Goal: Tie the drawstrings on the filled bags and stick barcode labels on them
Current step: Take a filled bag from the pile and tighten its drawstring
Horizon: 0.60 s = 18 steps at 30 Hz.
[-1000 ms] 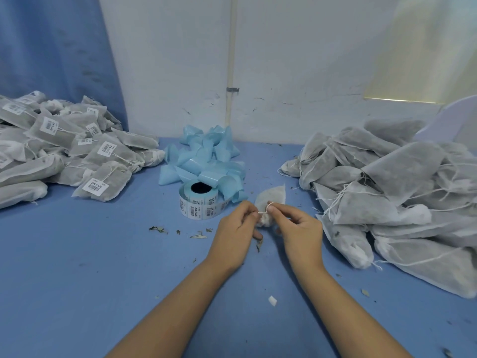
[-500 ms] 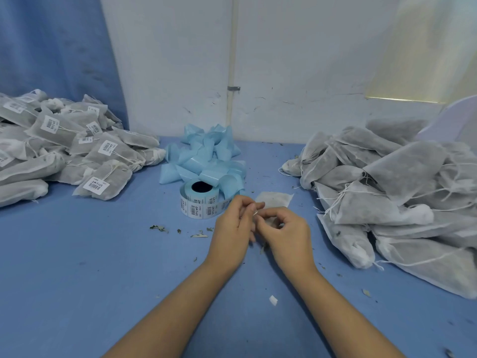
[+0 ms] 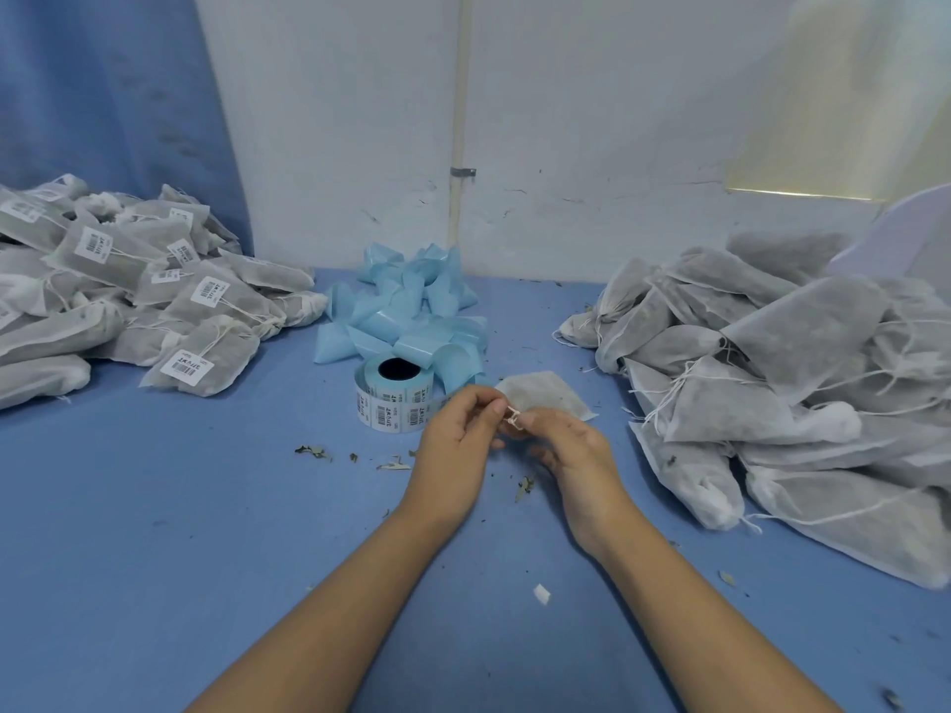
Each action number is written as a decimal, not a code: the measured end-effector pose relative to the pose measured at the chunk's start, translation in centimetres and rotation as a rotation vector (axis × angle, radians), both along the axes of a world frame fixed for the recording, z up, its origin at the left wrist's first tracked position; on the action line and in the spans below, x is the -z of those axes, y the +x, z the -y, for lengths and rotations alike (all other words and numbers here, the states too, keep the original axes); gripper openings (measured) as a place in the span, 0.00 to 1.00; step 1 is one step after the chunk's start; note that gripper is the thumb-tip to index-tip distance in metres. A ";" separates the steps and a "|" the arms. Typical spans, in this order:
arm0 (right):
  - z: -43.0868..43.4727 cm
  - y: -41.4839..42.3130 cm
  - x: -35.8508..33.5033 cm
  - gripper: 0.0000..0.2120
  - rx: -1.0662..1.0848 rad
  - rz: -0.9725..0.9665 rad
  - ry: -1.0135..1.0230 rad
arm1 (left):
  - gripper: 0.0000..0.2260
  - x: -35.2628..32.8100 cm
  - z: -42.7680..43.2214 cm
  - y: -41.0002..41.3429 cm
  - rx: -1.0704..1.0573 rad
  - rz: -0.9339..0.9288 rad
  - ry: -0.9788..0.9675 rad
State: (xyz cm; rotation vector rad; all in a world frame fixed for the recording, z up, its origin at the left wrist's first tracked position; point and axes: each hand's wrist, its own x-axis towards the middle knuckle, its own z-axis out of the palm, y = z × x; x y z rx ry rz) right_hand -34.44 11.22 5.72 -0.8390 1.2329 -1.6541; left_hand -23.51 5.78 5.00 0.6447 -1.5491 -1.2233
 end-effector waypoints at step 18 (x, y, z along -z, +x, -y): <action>0.5 -0.5 -0.2 0.06 -0.087 0.262 -0.071 | 0.07 0.1 0.1 0.1 0.004 0.072 0.003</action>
